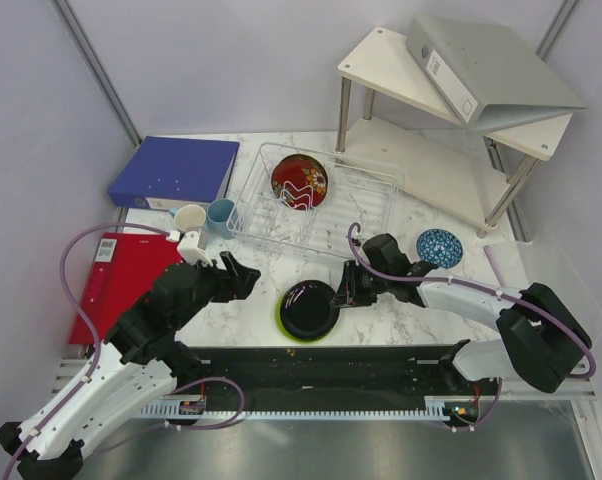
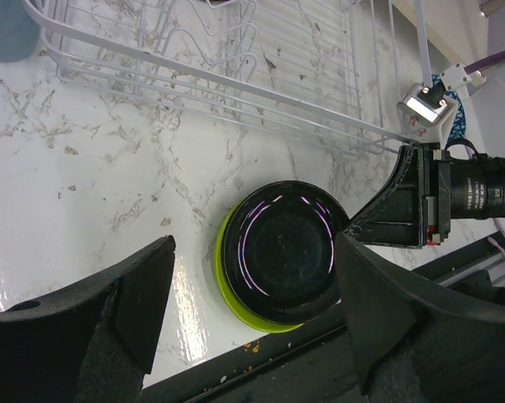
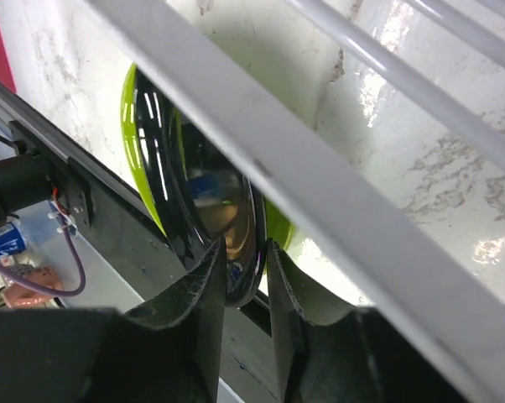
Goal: Unload the mixed dishes from the dish rack
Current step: Place the plate at the center of the board, then pick up the plate from the dish rack, then place the plate at the center of the board.
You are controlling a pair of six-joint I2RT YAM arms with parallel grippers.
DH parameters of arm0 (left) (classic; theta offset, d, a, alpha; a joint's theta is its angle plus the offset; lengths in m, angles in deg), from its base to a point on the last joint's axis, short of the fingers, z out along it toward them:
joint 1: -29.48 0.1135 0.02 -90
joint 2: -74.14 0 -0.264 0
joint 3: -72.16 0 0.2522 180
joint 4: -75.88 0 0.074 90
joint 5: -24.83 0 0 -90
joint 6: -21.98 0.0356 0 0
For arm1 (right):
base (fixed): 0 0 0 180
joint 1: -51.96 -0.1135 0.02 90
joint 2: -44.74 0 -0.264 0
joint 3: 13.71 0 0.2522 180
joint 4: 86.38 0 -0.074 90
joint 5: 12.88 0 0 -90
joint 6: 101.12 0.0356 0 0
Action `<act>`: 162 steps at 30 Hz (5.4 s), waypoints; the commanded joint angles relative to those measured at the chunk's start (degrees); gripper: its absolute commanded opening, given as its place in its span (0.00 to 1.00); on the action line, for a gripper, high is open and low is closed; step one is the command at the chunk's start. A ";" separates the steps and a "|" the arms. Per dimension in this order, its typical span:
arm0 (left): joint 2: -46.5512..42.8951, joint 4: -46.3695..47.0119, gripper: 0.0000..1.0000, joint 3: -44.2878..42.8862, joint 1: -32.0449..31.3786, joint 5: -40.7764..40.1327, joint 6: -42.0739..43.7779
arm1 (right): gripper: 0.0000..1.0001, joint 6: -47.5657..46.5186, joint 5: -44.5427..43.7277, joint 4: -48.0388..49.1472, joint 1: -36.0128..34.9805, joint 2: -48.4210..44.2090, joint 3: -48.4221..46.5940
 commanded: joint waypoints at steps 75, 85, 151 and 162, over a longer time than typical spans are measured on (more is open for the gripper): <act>3.56 3.38 0.83 -1.74 -0.05 2.52 2.07 | 0.00 -44.01 -44.67 12.85 5.87 38.31 -52.84; 3.12 3.38 0.83 -1.56 -0.05 3.23 1.81 | 0.00 -44.72 -45.72 12.41 5.87 30.40 -49.07; -0.31 1.62 0.83 -5.25 -0.05 -5.48 -0.21 | 0.00 3.53 4.10 -18.71 6.75 -20.33 -19.10; 0.04 1.45 0.83 -3.23 -0.05 -4.33 -1.35 | 0.00 1.43 4.64 -7.99 5.43 -14.27 -8.46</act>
